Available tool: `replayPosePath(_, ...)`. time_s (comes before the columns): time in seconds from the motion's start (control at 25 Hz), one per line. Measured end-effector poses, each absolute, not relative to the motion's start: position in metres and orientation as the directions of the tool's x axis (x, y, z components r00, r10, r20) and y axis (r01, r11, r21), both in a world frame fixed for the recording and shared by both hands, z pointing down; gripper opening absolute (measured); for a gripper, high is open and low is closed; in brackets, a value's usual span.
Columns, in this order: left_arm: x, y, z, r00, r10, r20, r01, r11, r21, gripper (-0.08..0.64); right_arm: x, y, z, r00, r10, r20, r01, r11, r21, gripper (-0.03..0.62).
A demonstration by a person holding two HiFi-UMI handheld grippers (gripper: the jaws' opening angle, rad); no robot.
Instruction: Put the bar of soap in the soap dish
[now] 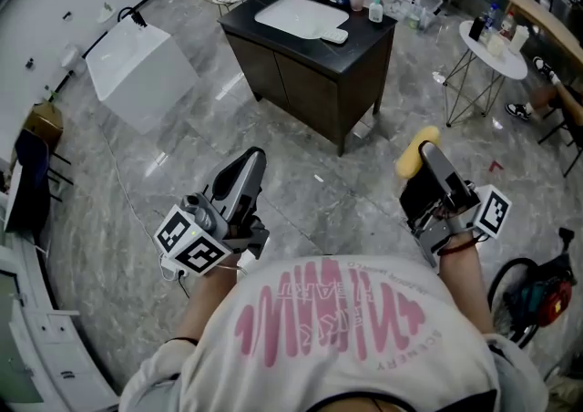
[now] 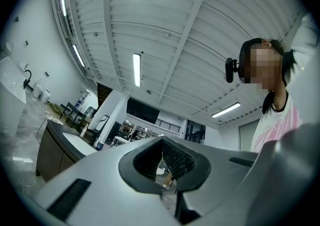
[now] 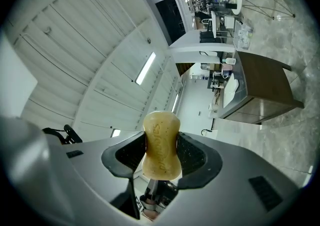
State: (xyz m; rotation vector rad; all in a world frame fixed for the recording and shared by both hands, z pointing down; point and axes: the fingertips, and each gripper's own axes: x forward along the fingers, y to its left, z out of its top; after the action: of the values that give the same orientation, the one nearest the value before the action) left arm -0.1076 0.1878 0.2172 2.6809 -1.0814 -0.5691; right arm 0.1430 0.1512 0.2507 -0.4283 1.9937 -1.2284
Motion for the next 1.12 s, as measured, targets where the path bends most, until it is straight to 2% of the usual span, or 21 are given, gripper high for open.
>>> replayPosePath(0.48,-0.15,0.115,0.228,0.676,-0.672,-0.302,-0.579,-0.738,0.347,0.009,0.102,0.092,0.261,-0.652,-0.643,-0.403,0.075,0.474,-0.877,0.193)
replayPosePath(1.12,-0.142,0.079,0.262,0.72,-0.662,-0.206,-0.584,-0.739,0.335,0.009,0.097,0.06,0.284,-0.641,-0.672,-0.371,0.065,0.434,-0.898,0.193)
